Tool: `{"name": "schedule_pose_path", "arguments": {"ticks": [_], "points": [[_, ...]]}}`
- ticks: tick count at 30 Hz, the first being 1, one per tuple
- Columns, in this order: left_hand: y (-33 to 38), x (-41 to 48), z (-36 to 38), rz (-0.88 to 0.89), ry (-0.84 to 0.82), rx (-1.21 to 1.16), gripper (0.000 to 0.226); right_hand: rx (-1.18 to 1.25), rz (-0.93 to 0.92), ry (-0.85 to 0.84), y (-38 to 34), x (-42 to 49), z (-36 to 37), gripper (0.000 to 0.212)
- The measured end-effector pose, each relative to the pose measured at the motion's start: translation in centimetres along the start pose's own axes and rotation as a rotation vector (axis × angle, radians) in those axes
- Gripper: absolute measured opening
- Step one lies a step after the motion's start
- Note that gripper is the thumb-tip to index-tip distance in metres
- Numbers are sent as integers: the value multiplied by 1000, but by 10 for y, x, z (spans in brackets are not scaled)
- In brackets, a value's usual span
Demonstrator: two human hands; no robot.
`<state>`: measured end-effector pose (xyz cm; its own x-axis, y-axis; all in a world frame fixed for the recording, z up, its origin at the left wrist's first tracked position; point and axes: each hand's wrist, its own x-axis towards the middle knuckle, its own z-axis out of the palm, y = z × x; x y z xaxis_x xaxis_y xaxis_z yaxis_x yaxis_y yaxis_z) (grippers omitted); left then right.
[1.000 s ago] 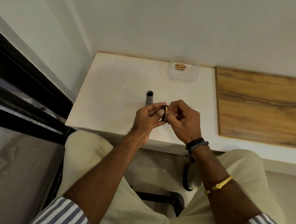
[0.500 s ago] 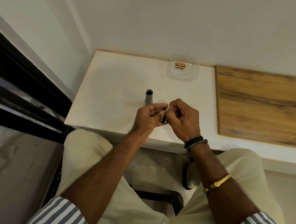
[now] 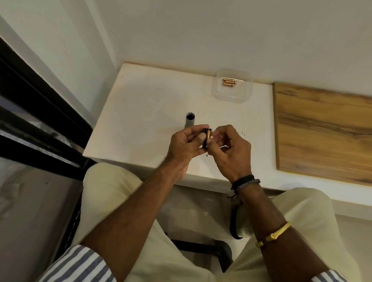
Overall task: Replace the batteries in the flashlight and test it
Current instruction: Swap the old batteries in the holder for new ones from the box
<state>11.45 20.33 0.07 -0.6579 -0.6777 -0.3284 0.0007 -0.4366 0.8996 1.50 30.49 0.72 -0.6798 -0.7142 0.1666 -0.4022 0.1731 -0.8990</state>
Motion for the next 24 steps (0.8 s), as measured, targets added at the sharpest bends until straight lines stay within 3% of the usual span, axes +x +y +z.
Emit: {"name": "schedule_pose_path", "arguments": {"ticks": [5, 11, 24], "points": [[0, -1, 1, 17, -37, 13, 25, 120, 184, -9, 0, 4, -2, 13], [-3, -2, -1, 41, -50, 35, 27, 536, 554, -133, -6, 2, -2, 9], [-14, -1, 3, 161, -68, 196, 29, 629, 759, -124, -11, 9, -5, 15]]}}
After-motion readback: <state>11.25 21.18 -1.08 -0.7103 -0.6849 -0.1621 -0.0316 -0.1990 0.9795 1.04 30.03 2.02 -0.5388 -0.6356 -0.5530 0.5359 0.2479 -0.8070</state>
